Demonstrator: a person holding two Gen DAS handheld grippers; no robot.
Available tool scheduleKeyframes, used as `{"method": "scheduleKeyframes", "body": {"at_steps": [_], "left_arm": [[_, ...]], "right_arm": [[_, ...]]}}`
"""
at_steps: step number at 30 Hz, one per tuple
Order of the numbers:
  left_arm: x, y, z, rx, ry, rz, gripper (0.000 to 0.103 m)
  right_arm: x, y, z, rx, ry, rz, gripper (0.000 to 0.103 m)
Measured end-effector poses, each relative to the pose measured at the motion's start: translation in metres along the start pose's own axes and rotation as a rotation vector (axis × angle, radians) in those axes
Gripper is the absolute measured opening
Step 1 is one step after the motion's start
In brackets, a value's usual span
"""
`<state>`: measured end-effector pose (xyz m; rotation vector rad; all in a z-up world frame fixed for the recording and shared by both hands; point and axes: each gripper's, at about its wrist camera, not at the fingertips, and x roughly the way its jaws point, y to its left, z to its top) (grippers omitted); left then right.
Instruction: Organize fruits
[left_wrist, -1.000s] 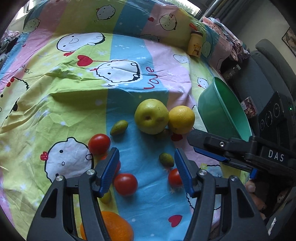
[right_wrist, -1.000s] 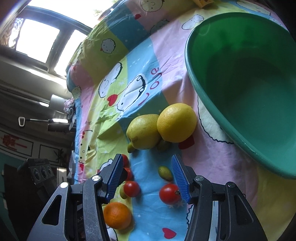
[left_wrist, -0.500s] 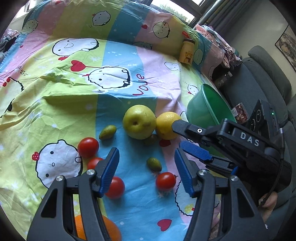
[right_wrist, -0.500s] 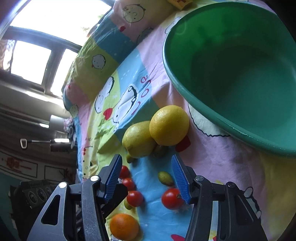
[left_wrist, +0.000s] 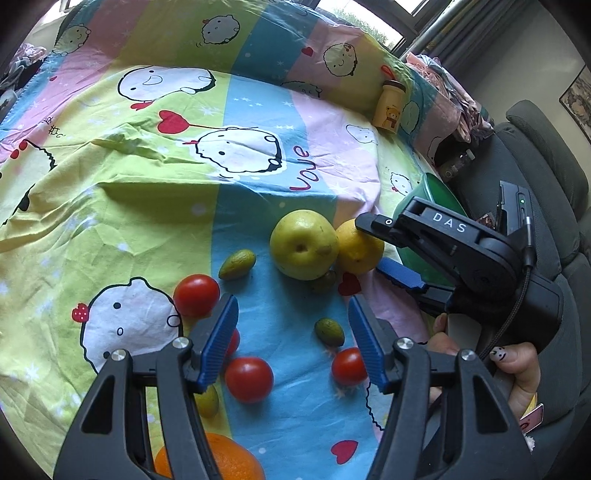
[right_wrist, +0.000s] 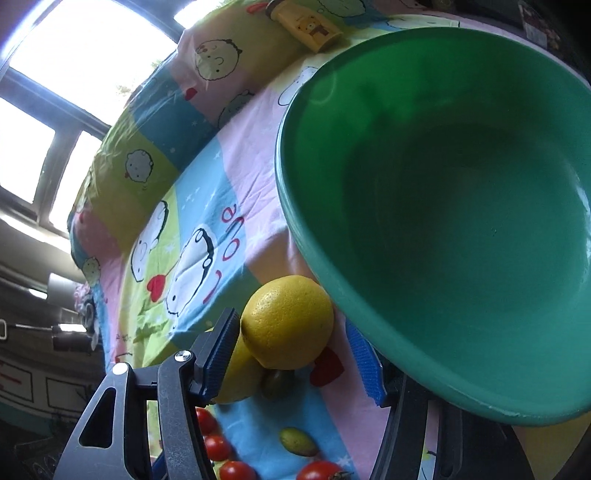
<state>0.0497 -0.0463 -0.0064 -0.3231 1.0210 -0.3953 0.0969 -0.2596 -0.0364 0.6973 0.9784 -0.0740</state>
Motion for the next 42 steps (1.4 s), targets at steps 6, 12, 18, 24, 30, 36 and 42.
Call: {"method": "scheduleKeyframes", "body": {"at_steps": [6,12,18,24,30,36,42], "left_arm": [[0.001,-0.006,-0.003,0.029,-0.006,-0.001,0.062],[0.0,-0.013,-0.004,0.064,-0.027,-0.017,0.063],[-0.002,-0.024,-0.007,0.112,-0.052,-0.041,0.063],[-0.006,-0.03,-0.007,0.135,-0.083,-0.101,0.063],[-0.013,-0.033,-0.007,0.135,-0.126,-0.138,0.061],[-0.015,-0.039,-0.009,0.154,-0.149,-0.134,0.06],[-0.015,-0.048,-0.012,0.188,-0.178,-0.105,0.057]], "right_arm": [[0.004,0.006,-0.002,-0.078,0.007,-0.03,0.057],[0.0,0.001,0.0,-0.071,0.052,0.038,0.055],[-0.015,-0.009,-0.008,-0.058,0.108,0.154,0.055],[-0.024,0.001,-0.017,-0.112,0.183,0.3,0.055],[-0.025,0.011,-0.025,-0.143,0.229,0.382,0.056],[-0.026,0.015,-0.028,-0.159,0.245,0.403,0.055],[-0.034,0.014,-0.026,-0.182,0.215,0.391,0.056]]}}
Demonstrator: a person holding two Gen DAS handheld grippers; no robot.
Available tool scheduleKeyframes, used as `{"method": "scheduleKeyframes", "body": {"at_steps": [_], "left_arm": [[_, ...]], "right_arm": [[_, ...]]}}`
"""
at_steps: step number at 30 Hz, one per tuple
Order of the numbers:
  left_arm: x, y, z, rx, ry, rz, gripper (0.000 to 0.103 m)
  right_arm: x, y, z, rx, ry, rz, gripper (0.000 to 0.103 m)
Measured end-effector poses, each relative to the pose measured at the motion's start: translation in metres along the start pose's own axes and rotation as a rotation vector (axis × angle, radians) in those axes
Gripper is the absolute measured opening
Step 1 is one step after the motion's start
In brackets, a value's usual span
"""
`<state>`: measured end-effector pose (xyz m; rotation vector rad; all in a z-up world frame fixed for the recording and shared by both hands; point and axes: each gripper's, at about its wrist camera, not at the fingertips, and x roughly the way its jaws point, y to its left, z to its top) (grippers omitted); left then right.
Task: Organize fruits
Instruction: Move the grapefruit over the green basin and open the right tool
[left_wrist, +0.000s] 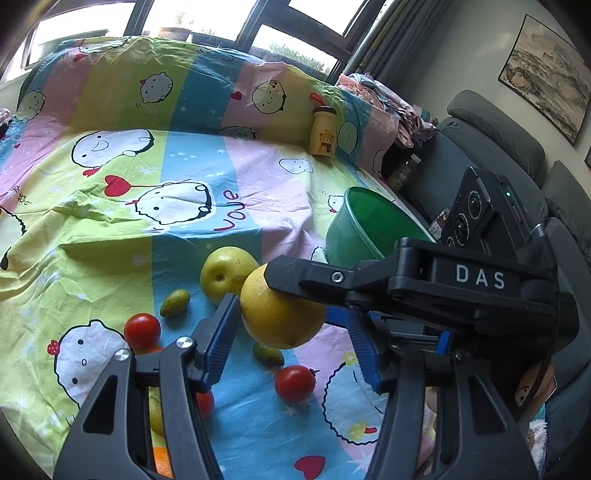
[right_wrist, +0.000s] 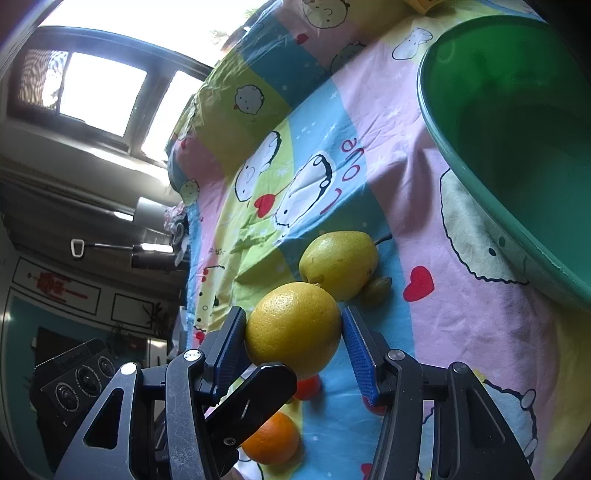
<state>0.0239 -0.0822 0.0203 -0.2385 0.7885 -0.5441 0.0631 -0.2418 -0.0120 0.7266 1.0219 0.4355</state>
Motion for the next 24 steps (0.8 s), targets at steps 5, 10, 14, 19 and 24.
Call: {"method": "scheduleKeyframes", "body": {"at_steps": [5,10,14,19,24], "left_arm": [[-0.001,-0.011,0.002,0.036,-0.031,0.016,0.054],[-0.004,-0.021,0.006,0.052,-0.076,0.013,0.053],[-0.003,-0.035,0.01,0.068,-0.089,0.01,0.053],[0.005,-0.06,0.015,0.142,-0.094,0.001,0.053],[0.022,-0.081,0.022,0.157,-0.094,-0.018,0.053]], "right_arm": [[-0.011,0.001,0.002,-0.012,-0.027,0.005,0.056],[-0.026,0.004,0.004,-0.027,-0.066,0.022,0.056],[-0.039,0.003,0.006,-0.038,-0.095,0.025,0.056],[-0.061,-0.005,0.013,-0.04,-0.143,0.034,0.056],[-0.082,-0.016,0.018,-0.028,-0.205,0.008,0.056]]}}
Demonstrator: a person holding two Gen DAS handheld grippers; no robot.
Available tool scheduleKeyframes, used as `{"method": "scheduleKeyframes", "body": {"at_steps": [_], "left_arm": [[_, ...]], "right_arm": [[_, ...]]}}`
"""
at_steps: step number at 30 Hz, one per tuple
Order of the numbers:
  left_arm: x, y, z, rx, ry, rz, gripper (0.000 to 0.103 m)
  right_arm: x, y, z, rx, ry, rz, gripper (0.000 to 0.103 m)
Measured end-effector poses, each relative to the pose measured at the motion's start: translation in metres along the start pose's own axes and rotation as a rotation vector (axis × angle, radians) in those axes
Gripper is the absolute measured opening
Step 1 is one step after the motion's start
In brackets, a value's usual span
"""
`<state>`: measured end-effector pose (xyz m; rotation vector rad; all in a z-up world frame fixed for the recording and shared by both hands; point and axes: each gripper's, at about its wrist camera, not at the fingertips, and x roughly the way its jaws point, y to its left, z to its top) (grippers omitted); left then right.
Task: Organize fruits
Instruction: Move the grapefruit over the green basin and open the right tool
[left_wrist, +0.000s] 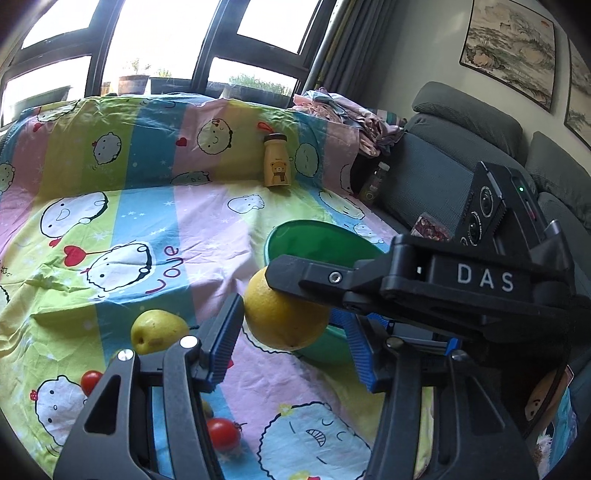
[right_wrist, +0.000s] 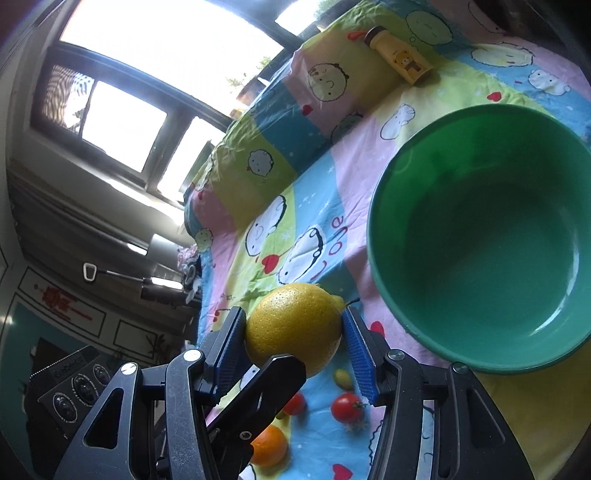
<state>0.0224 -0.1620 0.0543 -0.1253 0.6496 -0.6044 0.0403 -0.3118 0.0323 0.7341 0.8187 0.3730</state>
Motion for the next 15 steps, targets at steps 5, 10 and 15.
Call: {"method": "scheduleKeyframes", "body": {"at_steps": [5,10,15], "left_arm": [[0.021,-0.017,0.009,0.012,0.052,-0.041,0.055],[0.035,-0.035,0.014,0.037,0.068,-0.072,0.055],[0.051,-0.048,0.013,0.046,0.096,-0.105,0.055]], "right_arm": [[-0.016,-0.018,0.007,0.041,-0.029,-0.033,0.056],[-0.033,-0.035,0.012,0.076,-0.066,-0.038,0.056],[-0.044,-0.05,0.015,0.115,-0.091,-0.063,0.056]]}}
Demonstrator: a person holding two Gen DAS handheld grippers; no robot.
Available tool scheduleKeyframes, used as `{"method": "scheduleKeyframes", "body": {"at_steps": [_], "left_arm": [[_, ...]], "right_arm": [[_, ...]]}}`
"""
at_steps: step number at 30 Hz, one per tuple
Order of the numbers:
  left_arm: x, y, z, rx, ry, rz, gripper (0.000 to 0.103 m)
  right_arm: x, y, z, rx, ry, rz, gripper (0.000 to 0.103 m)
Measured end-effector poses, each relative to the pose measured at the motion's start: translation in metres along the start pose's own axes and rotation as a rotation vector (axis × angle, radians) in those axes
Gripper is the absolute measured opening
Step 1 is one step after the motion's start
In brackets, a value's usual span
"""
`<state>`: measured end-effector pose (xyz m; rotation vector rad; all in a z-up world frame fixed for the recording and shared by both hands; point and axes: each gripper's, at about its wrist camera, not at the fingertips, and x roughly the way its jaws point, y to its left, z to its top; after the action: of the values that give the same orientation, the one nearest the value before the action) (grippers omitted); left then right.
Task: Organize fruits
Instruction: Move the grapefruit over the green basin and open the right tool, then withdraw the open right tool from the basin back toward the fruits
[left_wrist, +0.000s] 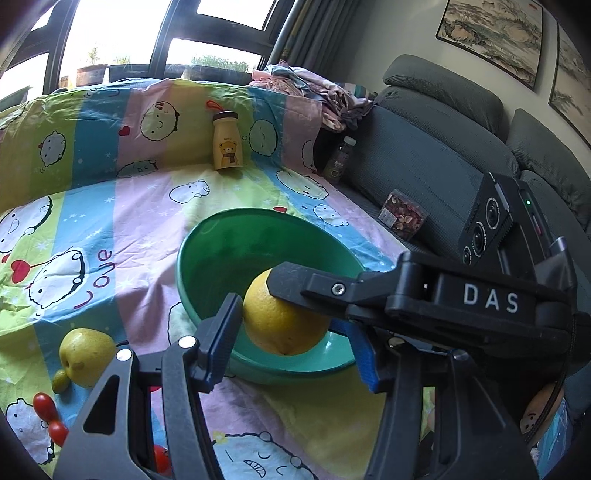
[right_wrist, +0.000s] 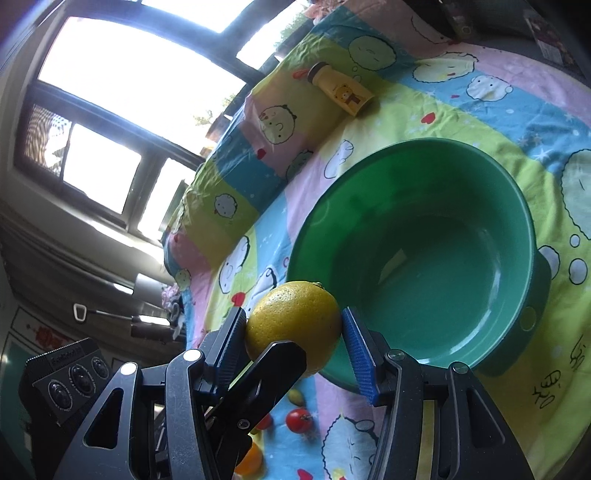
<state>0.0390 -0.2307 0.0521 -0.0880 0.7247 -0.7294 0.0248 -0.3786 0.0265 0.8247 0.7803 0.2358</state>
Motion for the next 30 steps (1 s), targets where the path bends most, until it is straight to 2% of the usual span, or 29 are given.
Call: {"method": "scheduleKeyframes", "body": {"at_steps": [9,18,21,23,26,30], "left_arm": [[0.027,-0.008,0.003,-0.002,0.052,-0.043,0.055],[0.04,-0.004,-0.002,-0.059,0.083,-0.078,0.055],[0.041,-0.001,-0.002,-0.071,0.098,-0.066,0.057],[0.039,0.001,-0.004,-0.067,0.101,-0.046,0.057],[0.031,0.004,-0.006,-0.067,0.091,0.019,0.057],[0.01,0.015,-0.007,-0.092,0.057,0.063,0.057]], "right_arm": [[-0.006,-0.025,0.01,0.054,-0.009,-0.038,0.056],[-0.002,-0.036,0.012,0.088,0.002,-0.097,0.056],[-0.001,-0.035,0.012,0.083,0.001,-0.123,0.056],[0.0,-0.032,0.012,0.074,-0.01,-0.173,0.056],[0.003,-0.028,0.015,0.049,-0.035,-0.249,0.056],[-0.003,-0.023,0.019,0.016,-0.101,-0.258,0.056]]}}
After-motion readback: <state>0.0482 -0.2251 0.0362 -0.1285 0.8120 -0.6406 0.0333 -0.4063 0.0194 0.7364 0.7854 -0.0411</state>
